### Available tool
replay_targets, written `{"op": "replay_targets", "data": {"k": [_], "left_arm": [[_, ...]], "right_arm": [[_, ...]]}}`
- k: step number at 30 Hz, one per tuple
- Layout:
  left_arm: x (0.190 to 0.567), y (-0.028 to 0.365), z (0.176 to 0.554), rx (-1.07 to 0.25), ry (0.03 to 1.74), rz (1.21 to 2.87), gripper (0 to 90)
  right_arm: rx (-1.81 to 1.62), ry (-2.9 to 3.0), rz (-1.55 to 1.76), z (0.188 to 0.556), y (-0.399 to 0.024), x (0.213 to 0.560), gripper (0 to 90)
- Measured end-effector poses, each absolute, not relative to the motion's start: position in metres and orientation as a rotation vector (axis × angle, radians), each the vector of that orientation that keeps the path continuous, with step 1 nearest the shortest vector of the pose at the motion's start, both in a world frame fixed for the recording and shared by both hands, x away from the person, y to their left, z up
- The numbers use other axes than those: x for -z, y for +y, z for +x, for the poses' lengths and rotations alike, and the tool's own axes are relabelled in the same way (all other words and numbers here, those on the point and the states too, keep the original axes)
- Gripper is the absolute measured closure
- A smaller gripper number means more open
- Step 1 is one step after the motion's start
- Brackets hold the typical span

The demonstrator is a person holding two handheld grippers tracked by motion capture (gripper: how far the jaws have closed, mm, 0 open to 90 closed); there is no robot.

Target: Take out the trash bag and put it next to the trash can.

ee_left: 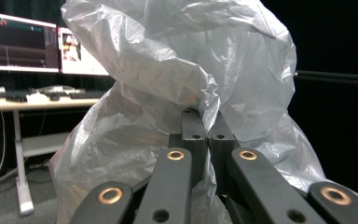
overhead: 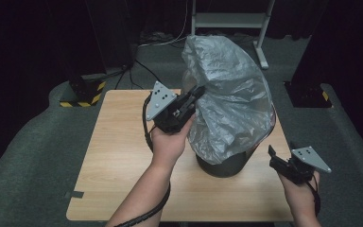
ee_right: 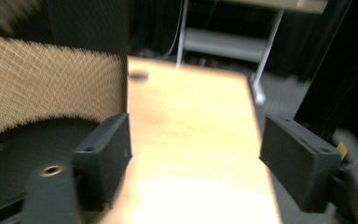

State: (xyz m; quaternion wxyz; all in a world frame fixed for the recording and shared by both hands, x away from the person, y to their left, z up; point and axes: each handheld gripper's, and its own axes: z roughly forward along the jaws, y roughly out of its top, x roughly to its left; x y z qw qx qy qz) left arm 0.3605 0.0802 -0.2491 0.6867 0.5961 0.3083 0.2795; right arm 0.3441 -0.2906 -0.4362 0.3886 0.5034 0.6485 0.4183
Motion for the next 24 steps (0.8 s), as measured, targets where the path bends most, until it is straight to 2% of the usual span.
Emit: {"op": "replay_targets", "data": {"k": [10,24], "left_arm": [[0.229,0.091,0.356,-0.656,0.646,1.244,88.8],[0.211,0.120,0.346,-0.721,0.639,1.150,88.9]], "right_arm": [[-0.985,1.722,1.403,0.362,-0.297,0.478,20.6],[-0.945,1.757,1.419,0.363,-0.296,0.488,20.1]]}}
